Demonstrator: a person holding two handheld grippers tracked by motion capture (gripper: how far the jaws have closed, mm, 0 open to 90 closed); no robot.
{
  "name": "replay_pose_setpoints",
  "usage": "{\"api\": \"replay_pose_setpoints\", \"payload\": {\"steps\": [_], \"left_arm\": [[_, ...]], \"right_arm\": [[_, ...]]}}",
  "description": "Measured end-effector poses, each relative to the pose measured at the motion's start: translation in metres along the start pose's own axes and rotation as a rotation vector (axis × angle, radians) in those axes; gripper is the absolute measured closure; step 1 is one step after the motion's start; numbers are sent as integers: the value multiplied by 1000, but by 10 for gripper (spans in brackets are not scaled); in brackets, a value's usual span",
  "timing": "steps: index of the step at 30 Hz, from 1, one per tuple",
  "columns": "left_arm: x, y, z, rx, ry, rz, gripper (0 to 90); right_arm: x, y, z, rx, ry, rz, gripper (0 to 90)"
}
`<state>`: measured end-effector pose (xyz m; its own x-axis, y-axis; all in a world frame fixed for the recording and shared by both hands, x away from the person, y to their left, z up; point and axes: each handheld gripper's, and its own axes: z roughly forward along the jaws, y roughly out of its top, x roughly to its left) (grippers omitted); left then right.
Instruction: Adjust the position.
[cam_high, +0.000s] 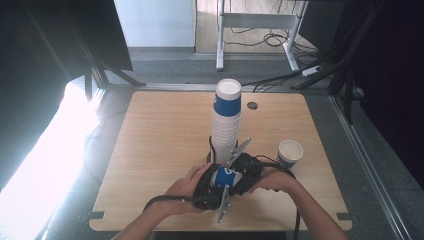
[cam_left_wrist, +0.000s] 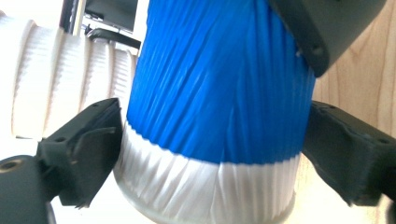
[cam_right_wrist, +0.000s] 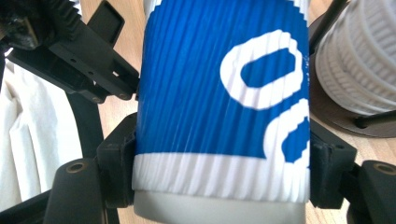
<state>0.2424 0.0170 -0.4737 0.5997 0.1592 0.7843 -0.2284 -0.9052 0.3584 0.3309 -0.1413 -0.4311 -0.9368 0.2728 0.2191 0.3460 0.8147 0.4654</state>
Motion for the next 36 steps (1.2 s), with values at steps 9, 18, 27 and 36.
{"api": "replay_pose_setpoints", "payload": {"steps": [9,18,27,36], "left_arm": [[8,-15,-7,-40,-37,-110,47],[19,-34,-15,-116,-107,-388,80],[34,-50,-20,-225,-221,-703,126],[38,-64,-20,-303,-323,-929,139]], "right_arm": [[-1,-13,-9,-62,-3,19,271],[-1,-25,-21,-245,-35,38,270],[5,-37,-21,-432,-58,51,270],[8,-47,-12,-562,-94,73,270]]}}
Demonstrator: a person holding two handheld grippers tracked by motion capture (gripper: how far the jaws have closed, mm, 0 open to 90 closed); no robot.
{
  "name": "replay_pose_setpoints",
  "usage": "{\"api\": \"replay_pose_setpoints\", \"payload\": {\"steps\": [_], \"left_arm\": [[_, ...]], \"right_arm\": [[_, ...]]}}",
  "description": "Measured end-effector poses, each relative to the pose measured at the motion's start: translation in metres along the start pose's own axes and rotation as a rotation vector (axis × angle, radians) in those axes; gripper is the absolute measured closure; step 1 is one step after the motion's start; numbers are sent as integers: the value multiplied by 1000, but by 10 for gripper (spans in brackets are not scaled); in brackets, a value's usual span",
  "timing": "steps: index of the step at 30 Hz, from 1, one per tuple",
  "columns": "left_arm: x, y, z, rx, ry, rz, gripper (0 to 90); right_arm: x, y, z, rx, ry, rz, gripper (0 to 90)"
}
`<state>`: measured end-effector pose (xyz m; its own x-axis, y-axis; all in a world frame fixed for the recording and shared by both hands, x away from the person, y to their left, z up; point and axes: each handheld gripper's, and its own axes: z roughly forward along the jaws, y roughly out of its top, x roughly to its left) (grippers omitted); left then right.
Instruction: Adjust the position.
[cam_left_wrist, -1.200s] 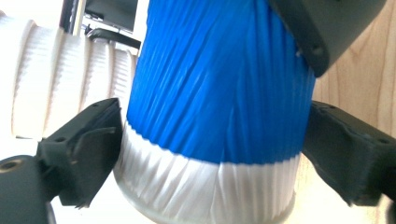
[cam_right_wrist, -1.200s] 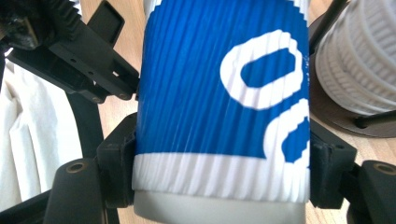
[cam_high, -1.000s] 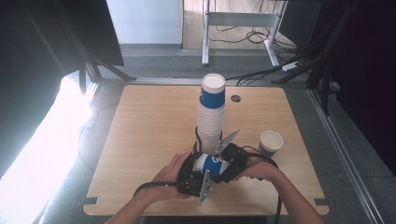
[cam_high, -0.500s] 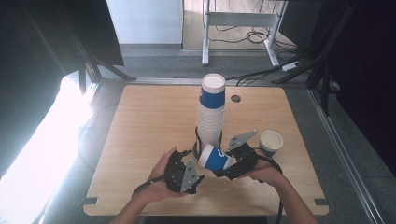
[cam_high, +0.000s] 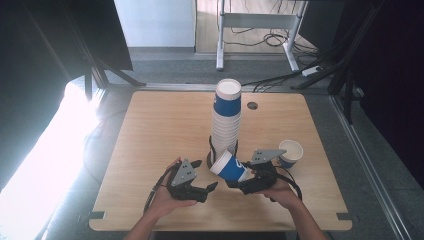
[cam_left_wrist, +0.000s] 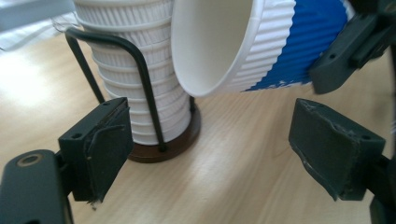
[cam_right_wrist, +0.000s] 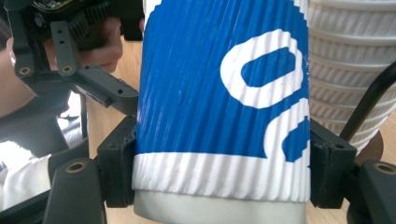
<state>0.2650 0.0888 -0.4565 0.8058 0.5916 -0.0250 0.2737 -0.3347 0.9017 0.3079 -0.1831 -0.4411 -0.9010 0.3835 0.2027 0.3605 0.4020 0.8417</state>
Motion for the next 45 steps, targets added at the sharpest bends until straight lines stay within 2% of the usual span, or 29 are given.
{"api": "replay_pose_setpoints", "payload": {"steps": [7,12,17,21,27,33,38,45], "left_arm": [[-2,0,1,2,-26,-44,139],[-2,-2,2,5,-50,-81,139],[1,-5,1,-5,-80,-148,138],[2,-7,1,-9,-107,-188,119],[6,-9,3,-35,-173,-270,120],[5,-6,9,-55,-234,-333,120],[5,-4,12,-71,-269,-366,119],[5,-4,16,-77,-294,-398,114]], "right_arm": [[4,-9,3,-77,-29,-3,270],[9,-14,7,-111,-48,-18,270],[12,-20,11,-152,-58,-18,270],[14,-25,14,-162,-77,-24,270],[15,-33,17,-193,-96,-24,270],[18,-38,21,-218,-120,-31,270],[22,-38,21,-241,-132,-51,271],[24,-39,22,-255,-132,-61,272]]}}
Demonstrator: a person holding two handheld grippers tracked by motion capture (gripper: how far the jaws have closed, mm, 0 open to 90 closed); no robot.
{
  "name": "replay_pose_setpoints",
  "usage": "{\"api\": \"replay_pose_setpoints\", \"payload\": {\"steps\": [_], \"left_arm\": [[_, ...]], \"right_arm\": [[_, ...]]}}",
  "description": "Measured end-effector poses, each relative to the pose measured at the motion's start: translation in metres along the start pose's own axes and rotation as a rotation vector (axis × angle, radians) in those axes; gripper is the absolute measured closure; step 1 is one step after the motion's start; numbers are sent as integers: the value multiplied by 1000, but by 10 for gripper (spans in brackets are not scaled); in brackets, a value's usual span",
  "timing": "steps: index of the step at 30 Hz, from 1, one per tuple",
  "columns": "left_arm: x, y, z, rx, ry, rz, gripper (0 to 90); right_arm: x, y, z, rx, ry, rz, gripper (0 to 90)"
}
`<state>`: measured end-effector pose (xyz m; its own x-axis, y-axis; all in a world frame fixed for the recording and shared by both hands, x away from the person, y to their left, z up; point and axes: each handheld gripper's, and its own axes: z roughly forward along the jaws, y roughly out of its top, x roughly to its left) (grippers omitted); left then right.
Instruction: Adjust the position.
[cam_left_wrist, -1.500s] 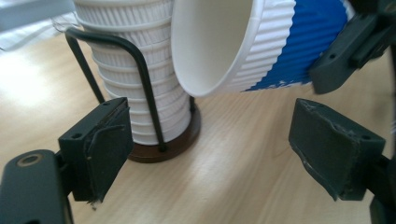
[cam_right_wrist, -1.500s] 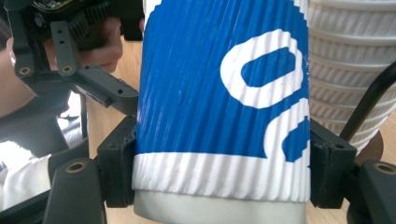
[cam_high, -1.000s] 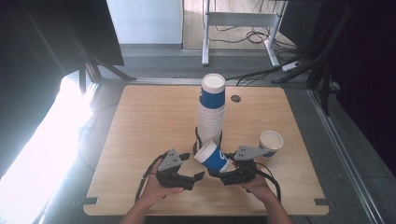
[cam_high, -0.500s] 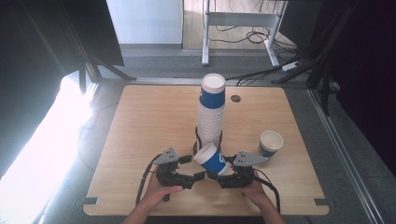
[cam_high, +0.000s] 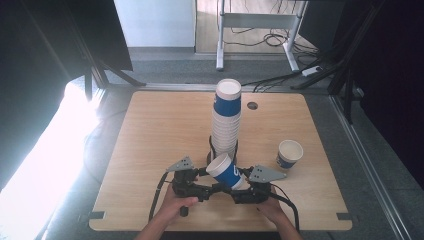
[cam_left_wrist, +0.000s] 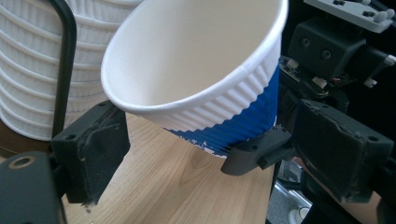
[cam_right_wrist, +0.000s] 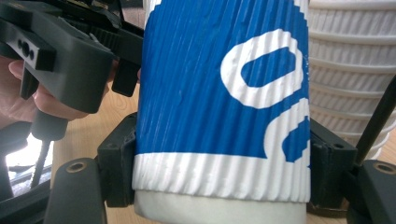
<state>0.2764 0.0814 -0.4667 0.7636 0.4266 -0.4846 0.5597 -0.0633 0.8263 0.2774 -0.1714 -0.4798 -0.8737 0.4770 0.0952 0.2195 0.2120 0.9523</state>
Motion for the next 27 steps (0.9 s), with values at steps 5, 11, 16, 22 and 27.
{"api": "replay_pose_setpoints", "payload": {"steps": [5,11,16,22,27], "left_arm": [[3,1,4,-7,-6,-24,114],[4,6,12,-18,-25,-45,113],[4,7,17,-23,-39,-46,121],[6,6,17,-26,-47,-51,162],[5,6,16,-32,-48,-40,195]], "right_arm": [[1,1,0,-17,-4,-5,272],[5,1,2,-16,0,-24,272],[7,1,4,-12,3,-33,272],[6,-1,5,0,-1,-39,272],[6,-2,6,9,-1,-36,271]]}}
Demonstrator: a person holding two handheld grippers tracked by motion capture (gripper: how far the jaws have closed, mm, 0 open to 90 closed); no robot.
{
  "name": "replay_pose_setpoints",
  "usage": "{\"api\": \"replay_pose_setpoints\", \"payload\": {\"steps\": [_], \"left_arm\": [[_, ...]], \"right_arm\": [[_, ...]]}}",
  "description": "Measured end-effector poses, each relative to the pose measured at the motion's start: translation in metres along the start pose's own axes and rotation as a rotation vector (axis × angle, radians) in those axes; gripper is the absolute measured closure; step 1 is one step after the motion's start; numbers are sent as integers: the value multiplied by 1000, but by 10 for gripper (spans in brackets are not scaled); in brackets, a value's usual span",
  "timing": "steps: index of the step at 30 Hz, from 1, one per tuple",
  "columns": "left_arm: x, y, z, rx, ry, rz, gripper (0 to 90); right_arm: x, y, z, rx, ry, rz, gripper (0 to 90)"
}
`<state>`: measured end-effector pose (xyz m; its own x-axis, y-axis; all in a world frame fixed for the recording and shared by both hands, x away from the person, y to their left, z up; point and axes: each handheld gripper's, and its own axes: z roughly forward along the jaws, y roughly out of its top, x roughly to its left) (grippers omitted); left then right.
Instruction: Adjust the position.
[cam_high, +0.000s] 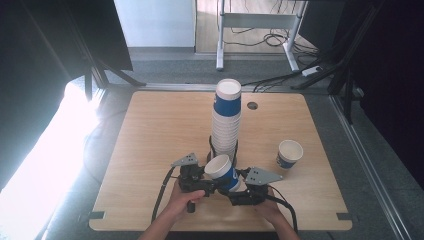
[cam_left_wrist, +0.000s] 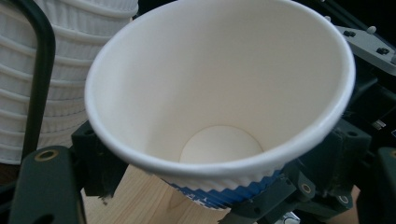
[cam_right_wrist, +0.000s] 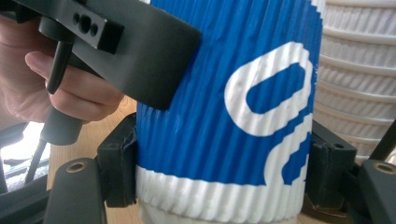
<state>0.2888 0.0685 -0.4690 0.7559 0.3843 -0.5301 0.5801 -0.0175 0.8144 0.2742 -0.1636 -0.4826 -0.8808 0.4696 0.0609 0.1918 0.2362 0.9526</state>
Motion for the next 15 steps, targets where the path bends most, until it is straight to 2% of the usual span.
{"api": "replay_pose_setpoints", "payload": {"steps": [15], "left_arm": [[-3,-1,1,-7,14,47,216]], "right_arm": [[-1,0,1,9,7,-4,267]]}}
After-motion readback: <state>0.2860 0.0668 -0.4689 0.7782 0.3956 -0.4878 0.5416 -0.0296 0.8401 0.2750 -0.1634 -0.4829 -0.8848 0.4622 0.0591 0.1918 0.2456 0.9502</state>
